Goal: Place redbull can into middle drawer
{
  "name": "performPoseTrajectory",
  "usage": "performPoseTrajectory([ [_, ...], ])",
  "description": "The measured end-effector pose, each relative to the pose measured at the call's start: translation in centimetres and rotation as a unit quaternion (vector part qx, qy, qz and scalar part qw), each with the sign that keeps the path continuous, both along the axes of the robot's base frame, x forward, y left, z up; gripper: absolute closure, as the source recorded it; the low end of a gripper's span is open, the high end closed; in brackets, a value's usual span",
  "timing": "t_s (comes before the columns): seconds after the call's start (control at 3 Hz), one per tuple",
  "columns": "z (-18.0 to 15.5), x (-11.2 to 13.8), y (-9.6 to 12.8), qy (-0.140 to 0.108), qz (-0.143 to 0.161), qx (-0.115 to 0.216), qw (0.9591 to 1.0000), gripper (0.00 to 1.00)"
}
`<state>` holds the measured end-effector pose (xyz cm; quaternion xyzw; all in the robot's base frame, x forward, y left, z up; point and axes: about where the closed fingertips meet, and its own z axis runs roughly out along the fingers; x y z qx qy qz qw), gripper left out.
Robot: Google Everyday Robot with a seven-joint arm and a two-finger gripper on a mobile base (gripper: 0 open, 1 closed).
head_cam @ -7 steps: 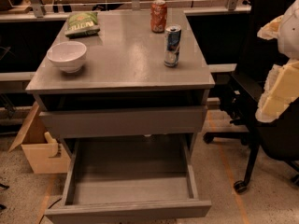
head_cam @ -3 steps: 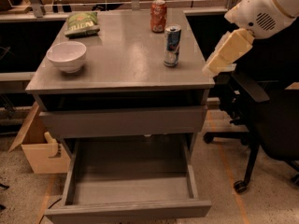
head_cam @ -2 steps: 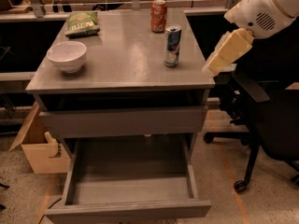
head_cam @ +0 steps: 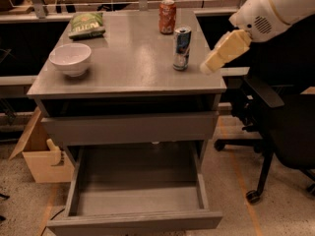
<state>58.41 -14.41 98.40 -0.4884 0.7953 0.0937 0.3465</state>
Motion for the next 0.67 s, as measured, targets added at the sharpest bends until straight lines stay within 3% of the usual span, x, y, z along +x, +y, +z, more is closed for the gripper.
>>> performPoseTrajectory([
  [0.67,-2.9,6.6,2.7,0.001,-0.039,0.067,0.997,0.0],
])
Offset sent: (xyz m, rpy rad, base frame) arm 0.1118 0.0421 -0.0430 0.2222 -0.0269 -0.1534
